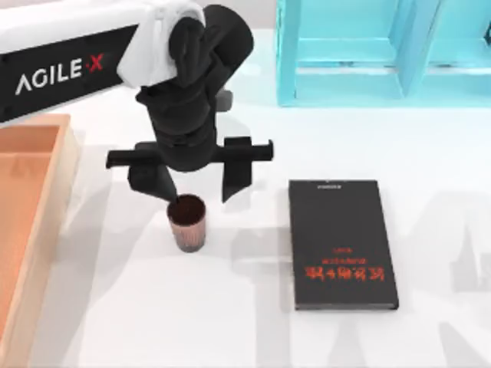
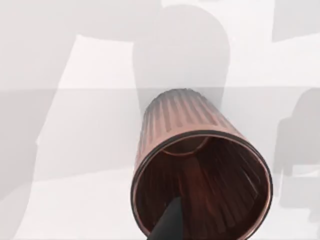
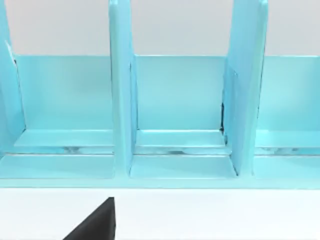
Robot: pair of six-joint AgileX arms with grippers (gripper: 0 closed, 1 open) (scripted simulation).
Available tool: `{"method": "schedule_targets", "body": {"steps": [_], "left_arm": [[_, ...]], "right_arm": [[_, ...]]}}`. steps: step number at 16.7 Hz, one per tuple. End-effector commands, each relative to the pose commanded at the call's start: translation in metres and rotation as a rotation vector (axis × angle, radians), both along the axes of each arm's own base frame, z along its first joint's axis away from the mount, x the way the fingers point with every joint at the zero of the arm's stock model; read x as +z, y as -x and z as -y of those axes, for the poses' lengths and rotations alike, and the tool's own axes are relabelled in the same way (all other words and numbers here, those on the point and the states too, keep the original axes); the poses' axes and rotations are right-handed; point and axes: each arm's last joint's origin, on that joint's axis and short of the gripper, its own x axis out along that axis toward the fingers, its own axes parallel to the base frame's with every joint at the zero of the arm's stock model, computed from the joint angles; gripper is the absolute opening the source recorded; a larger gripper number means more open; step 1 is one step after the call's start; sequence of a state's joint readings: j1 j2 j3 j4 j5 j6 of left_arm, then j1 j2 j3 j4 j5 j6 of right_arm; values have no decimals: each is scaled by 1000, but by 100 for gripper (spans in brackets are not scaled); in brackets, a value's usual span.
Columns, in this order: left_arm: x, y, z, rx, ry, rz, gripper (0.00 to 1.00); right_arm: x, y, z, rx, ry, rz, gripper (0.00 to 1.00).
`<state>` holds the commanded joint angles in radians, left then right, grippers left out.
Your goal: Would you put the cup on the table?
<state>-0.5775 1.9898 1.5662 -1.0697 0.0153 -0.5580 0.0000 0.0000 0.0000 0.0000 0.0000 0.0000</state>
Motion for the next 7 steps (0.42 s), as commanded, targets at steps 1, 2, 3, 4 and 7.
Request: {"method": "schedule_targets", "body": {"steps": [1,2,3,4,7], "left_arm": [[0,0,0,0,0,0,98],[0,0,0,0,0,0,100],[0,0,0,0,0,0,100],[0,0,0,0,0,0,100],[0,0,0,0,0,0,100]], "right_arm": [[0,0,0,0,0,0,100],[0,0,0,0,0,0,100],[0,0,0,0,0,0,100],[0,0,0,0,0,0,100],[0,0,0,0,0,0,100]]}}
